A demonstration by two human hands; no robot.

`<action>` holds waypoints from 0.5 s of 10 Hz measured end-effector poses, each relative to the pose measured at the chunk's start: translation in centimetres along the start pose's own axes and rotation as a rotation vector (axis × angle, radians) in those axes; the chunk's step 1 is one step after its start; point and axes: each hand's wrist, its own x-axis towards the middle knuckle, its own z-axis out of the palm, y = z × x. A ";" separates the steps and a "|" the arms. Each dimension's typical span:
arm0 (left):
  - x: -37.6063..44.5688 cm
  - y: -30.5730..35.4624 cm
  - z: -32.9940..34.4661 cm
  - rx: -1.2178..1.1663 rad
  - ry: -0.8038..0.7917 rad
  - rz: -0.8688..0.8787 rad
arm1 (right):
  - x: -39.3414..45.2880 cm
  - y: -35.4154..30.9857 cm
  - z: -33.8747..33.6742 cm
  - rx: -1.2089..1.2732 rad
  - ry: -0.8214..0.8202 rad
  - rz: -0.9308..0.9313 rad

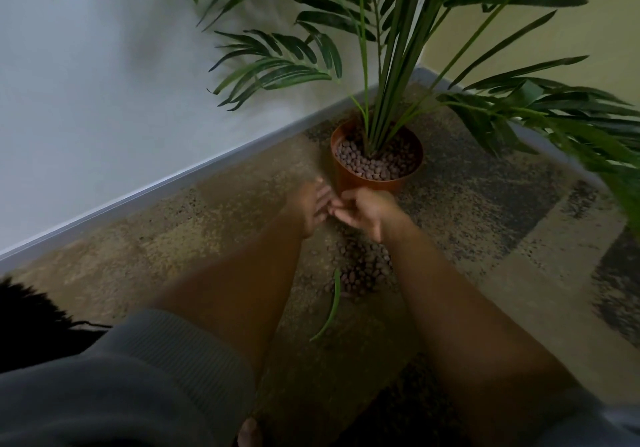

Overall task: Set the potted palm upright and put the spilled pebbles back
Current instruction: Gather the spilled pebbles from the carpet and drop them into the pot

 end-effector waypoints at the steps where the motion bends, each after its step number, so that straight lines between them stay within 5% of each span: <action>1: -0.7 -2.7 -1.1 0.312 0.015 -0.037 | 0.3 2.8 -0.3 -0.343 0.038 0.025; 3: -1.5 -6.1 -4.5 0.957 0.067 -0.005 | 0.1 6.8 -0.8 -1.184 0.048 -0.207; 5: -0.1 -7.8 -5.7 1.260 -0.025 -0.035 | 1.2 8.6 -0.9 -1.467 0.005 -0.436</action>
